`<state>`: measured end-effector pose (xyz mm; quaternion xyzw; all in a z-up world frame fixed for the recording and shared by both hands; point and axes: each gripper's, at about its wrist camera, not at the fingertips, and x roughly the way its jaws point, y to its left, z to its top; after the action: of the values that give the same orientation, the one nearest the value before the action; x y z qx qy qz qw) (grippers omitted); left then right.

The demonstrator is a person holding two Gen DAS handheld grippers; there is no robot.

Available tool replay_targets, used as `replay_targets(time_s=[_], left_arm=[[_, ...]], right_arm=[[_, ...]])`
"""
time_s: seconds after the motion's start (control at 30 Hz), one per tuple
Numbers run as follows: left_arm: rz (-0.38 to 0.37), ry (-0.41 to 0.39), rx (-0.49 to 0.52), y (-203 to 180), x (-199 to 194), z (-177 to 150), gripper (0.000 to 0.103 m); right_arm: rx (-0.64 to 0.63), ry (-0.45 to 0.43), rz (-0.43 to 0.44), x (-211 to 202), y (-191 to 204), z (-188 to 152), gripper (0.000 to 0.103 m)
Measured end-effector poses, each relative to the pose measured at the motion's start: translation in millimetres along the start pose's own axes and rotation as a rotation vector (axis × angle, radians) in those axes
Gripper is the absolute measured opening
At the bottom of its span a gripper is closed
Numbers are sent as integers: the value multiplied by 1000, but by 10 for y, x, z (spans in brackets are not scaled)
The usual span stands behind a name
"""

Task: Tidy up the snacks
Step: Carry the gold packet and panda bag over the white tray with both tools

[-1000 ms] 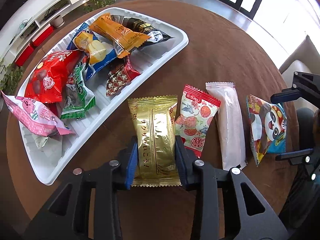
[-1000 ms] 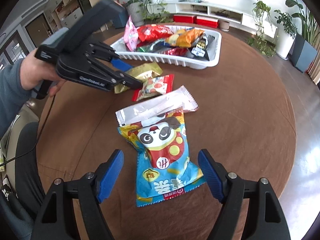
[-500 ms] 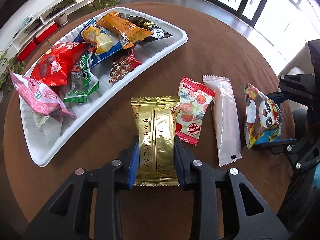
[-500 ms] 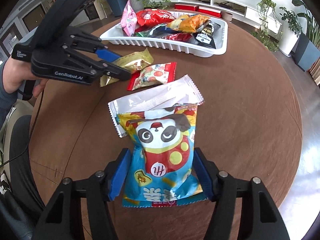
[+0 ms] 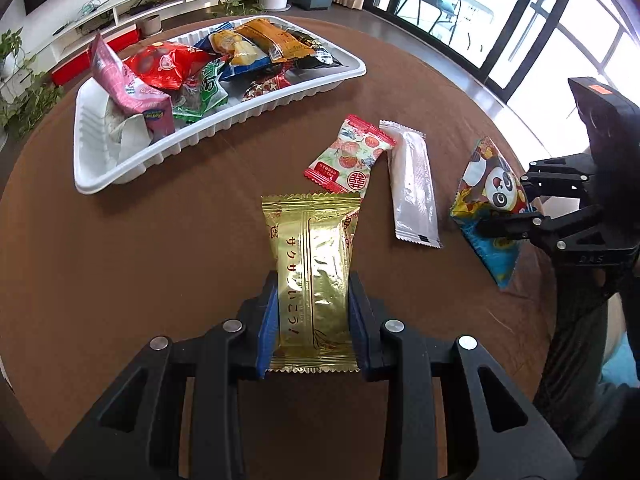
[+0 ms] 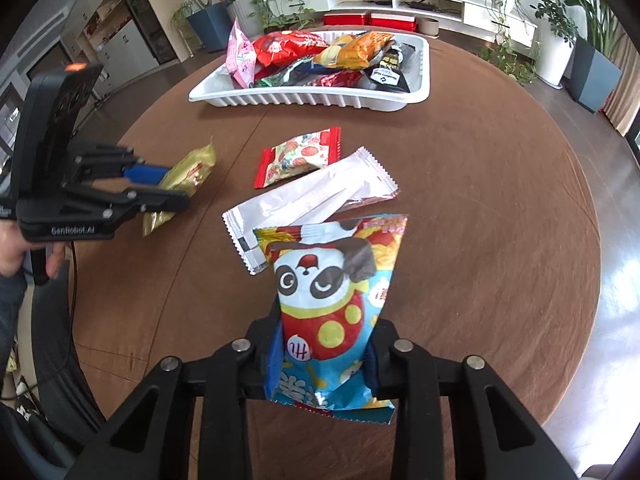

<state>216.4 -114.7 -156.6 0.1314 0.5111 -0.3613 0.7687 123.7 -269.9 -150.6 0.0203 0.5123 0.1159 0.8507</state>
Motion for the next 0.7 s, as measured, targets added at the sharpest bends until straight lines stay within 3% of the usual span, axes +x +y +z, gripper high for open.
replay_targets(time_s=[0.23,0.37,0.7], left_arm=[[-45,-55,-70,-83,-173,-290,29],[-73,-89,-102,-87,-283,-300,29],[-52,-183,-139,80,-674,-179,29]], right_arm=[[27,-14,12,-26,54,-76,31],[40,-36,20,-93,92,-115,29],[146,-123,81,-413,-107,-95,28]])
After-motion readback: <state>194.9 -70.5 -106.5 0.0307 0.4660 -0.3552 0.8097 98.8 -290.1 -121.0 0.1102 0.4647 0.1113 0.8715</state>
